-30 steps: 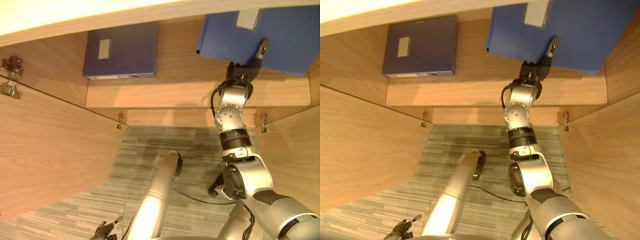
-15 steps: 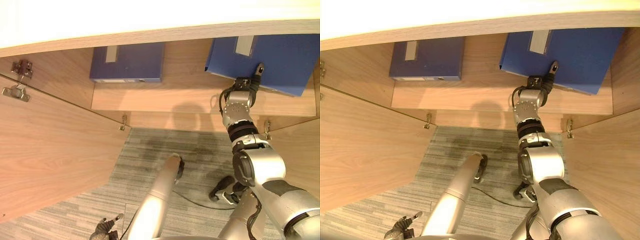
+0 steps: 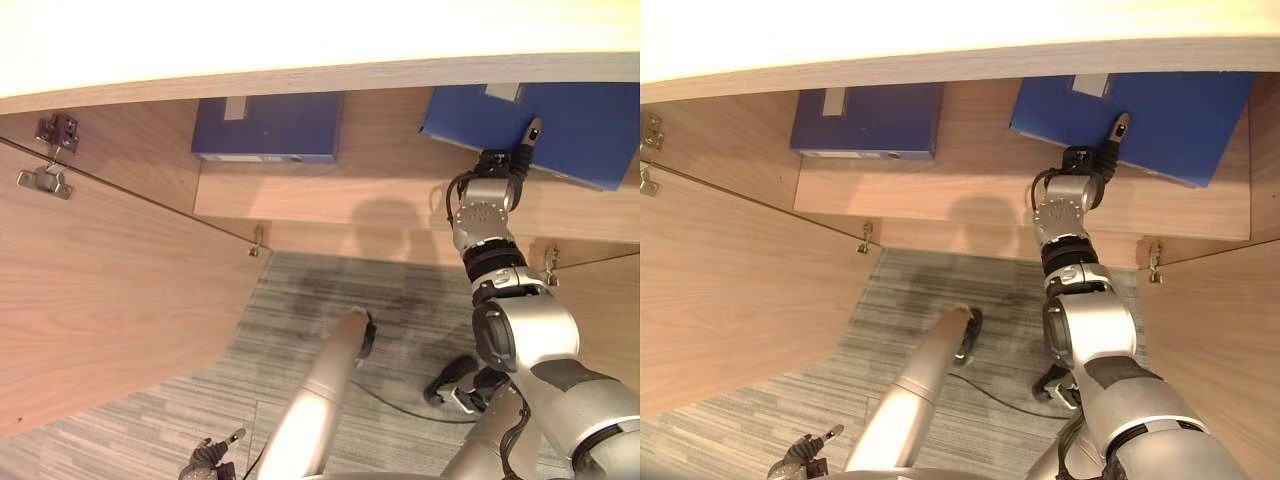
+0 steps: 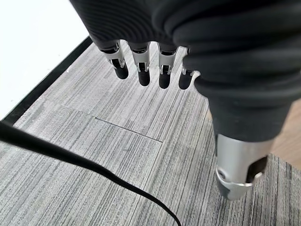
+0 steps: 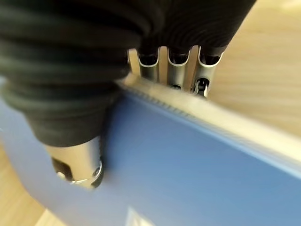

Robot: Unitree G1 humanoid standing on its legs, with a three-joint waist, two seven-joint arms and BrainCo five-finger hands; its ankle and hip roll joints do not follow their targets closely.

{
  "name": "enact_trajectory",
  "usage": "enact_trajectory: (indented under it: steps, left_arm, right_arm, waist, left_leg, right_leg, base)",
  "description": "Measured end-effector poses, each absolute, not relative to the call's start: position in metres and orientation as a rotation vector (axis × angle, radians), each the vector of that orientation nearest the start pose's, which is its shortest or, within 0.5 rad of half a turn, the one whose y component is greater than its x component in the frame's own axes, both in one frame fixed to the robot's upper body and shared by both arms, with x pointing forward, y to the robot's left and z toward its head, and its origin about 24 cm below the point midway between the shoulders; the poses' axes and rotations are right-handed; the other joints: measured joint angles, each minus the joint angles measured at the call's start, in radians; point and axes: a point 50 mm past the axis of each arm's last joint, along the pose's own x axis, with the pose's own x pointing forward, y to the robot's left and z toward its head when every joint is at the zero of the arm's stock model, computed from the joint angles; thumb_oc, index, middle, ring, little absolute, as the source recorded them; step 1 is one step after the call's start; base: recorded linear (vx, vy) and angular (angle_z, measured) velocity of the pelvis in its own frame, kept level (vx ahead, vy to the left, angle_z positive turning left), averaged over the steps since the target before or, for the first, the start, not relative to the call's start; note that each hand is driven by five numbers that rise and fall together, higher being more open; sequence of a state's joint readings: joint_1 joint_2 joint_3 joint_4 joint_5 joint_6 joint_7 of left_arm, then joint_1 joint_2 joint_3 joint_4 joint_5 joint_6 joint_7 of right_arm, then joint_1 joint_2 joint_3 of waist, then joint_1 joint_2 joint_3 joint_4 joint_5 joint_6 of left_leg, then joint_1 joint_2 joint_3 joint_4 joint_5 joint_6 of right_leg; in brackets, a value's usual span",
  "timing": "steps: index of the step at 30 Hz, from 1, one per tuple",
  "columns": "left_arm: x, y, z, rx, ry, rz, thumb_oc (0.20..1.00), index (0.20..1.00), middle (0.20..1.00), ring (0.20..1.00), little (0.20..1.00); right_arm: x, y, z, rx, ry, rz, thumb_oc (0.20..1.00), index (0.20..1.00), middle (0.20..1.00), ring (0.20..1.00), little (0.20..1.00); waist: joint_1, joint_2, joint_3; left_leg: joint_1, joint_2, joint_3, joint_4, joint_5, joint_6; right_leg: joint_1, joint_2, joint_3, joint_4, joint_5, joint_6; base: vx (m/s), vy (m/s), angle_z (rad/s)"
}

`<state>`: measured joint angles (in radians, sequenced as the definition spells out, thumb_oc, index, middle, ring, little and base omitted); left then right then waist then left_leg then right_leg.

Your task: Put the empty folder in the office cabinet

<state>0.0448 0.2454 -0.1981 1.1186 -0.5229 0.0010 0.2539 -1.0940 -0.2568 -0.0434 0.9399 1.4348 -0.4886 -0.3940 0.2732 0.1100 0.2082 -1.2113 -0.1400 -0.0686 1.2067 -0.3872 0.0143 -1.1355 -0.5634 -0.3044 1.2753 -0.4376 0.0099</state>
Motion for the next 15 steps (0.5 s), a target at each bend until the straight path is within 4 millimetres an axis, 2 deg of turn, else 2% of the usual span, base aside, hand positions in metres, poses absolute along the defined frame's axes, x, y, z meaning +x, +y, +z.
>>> enact_trajectory:
  steps: [3,5,11,15]
  left_arm:
    - [0.089,0.238,-0.157,0.007,1.163,0.495,1.000,1.000,1.000,1.000,1.000]
    - [0.090,0.238,-0.157,0.007,1.162,0.493,1.000,1.000,1.000,1.000,1.000]
    - [0.091,0.238,-0.157,0.005,1.161,0.493,1.000,1.000,1.000,1.000,1.000]
    - [0.094,0.237,-0.156,0.004,1.154,0.490,1.000,1.000,1.000,1.000,1.000]
  right_arm:
    - [0.408,-0.199,0.197,1.302,-0.302,-0.476,1.000,1.000,1.000,1.000,1.000]
    - [0.406,-0.194,0.206,1.323,-0.337,-0.421,1.000,1.000,1.000,1.000,1.000]
    - [0.402,-0.173,0.200,1.338,-0.323,-0.344,1.000,1.000,1.000,1.000,1.000]
    - [0.395,-0.149,0.193,1.344,-0.312,-0.233,1.000,1.000,1.000,1.000,1.000]
  waist:
    - [-0.003,0.010,0.005]
    - [-0.007,0.010,0.005]
    - [-0.019,0.010,0.007]
    - [-0.021,0.006,0.011]
  left_leg:
    - [-0.002,0.000,0.001,0.000,-0.002,0.003]
    - [-0.005,0.001,0.001,0.000,-0.002,0.003]
    - [-0.006,0.004,0.007,-0.005,-0.002,0.003]
    - [-0.002,0.008,0.007,-0.031,0.003,-0.003]
  right_leg:
    - [-0.003,0.000,0.000,0.000,0.000,0.000]
    - [-0.006,0.000,0.001,0.000,0.000,0.000]
    - [-0.013,0.001,0.005,-0.006,0.000,0.000]
    - [-0.014,0.009,0.001,-0.030,0.005,0.003]
  base:
    - [0.00,0.000,0.00]
    - [0.00,0.000,0.00]
    - [0.00,-0.003,-0.01]
    - [-0.02,0.001,-0.02]
